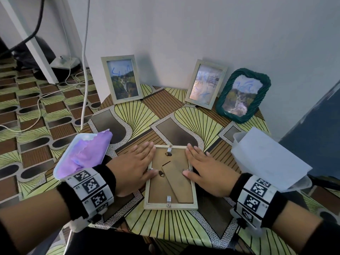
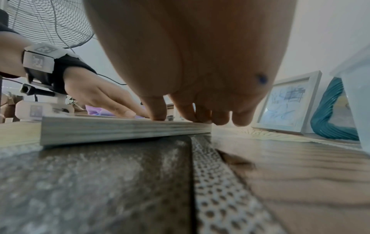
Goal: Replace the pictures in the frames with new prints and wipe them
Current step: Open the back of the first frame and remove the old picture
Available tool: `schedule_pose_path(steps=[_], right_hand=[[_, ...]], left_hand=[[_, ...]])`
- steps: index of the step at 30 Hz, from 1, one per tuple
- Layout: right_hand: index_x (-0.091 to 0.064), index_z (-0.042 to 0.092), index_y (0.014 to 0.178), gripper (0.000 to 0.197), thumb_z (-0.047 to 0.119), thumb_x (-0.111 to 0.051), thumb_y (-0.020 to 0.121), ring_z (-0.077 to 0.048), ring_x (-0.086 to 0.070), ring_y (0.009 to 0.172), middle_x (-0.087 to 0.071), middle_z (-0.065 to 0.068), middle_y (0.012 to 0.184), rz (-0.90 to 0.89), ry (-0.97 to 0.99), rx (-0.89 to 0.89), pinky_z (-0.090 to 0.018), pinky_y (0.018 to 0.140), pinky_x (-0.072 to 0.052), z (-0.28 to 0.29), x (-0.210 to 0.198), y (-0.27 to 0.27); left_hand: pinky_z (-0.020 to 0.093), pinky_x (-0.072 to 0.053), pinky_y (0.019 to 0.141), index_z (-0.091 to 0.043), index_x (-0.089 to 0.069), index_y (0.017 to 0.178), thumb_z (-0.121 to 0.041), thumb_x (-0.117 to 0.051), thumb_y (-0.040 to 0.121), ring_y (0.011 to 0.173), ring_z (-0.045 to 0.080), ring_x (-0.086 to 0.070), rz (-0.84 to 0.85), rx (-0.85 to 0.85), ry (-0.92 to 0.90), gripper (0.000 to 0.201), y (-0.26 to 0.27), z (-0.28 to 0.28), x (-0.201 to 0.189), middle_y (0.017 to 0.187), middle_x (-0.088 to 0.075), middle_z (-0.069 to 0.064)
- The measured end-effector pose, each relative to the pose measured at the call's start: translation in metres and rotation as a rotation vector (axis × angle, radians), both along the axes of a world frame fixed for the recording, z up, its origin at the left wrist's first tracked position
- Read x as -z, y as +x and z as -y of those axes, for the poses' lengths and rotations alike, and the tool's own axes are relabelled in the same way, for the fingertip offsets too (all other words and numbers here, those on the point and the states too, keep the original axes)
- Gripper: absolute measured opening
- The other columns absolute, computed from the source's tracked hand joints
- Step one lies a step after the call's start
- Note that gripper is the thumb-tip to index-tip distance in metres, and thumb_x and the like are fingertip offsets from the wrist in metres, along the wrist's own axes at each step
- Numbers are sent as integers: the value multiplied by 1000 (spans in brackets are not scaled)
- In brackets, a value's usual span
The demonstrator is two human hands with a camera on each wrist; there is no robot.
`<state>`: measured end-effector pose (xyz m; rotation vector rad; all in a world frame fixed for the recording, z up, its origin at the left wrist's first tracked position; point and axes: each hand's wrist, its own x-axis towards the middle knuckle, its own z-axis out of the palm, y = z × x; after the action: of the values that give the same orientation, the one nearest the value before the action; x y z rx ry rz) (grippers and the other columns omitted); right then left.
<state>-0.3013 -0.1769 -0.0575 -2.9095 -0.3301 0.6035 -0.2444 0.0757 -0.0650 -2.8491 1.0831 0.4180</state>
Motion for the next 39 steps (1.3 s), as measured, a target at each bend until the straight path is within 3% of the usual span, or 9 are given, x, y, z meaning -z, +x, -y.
schedule_pose_path(steps=[9,15,21,26,32,33,35,37,39], right_hand=[[4,11,156,65,45,-15,105,-14,7,151,10,-5,165,126,-159,-10,-35,123,4,-12,-1,-4],[-7,3,155,60,34,-19,105,-22,-7,152,-6,-14,164,177,-339,-24,-43,121,7,-27,-5,4],[-8,0,154,61,28,-25,104,-24,-8,152,-6,-17,163,132,-415,-29,-46,122,7,-32,-8,10],[-7,4,156,56,24,-22,106,-20,-7,152,-3,-12,165,137,-255,22,-38,124,0,-30,-11,6],[-29,15,151,55,33,-45,102,-15,-22,148,-19,-4,163,134,296,184,-31,120,-23,-17,-11,-4],[-29,20,152,56,34,-47,101,-13,-32,144,-31,-4,159,167,358,206,-30,118,-28,-13,-9,-4],[-36,26,149,52,34,-49,99,-9,-61,115,-60,-1,134,278,455,253,-28,100,-48,-10,-8,-2],[-52,26,136,38,29,-51,98,-5,-65,97,-68,5,114,431,540,264,-25,87,-55,-9,-11,4],[-63,23,122,27,25,-53,97,1,-62,95,-68,10,107,547,558,207,-25,85,-55,-10,-14,12]], left_hand=[[22,7,118,-14,2,157,-49,-17,104,150,8,9,42,-38,-54,66,-1,9,-6,165,5,1],[21,3,118,-13,-4,157,-39,-21,106,150,7,3,20,-67,-97,60,1,13,-8,165,-1,1],[23,1,119,-12,-4,157,-35,-22,106,150,8,2,9,-70,-83,58,3,13,-7,165,-1,3],[23,-1,119,-13,-3,157,-39,-23,106,150,8,3,15,-66,-96,61,5,12,-4,165,0,2],[26,-6,121,-19,-8,157,-48,-30,103,151,11,2,-2,-61,-208,66,-5,2,-14,165,0,2],[27,-13,120,-20,-17,157,-47,-34,102,151,12,-4,42,-60,-264,63,-9,0,-18,165,-5,2],[34,-37,112,-17,-44,147,-40,-47,100,144,20,-35,146,-35,-364,52,-22,-4,-31,157,-34,7],[41,-55,87,-15,-66,125,-33,-55,94,110,26,-64,218,-1,-461,37,-41,-8,-42,124,-67,6],[37,-56,74,-17,-71,114,-33,-56,91,89,21,-68,235,37,-460,31,-61,-14,-46,101,-72,-3]])
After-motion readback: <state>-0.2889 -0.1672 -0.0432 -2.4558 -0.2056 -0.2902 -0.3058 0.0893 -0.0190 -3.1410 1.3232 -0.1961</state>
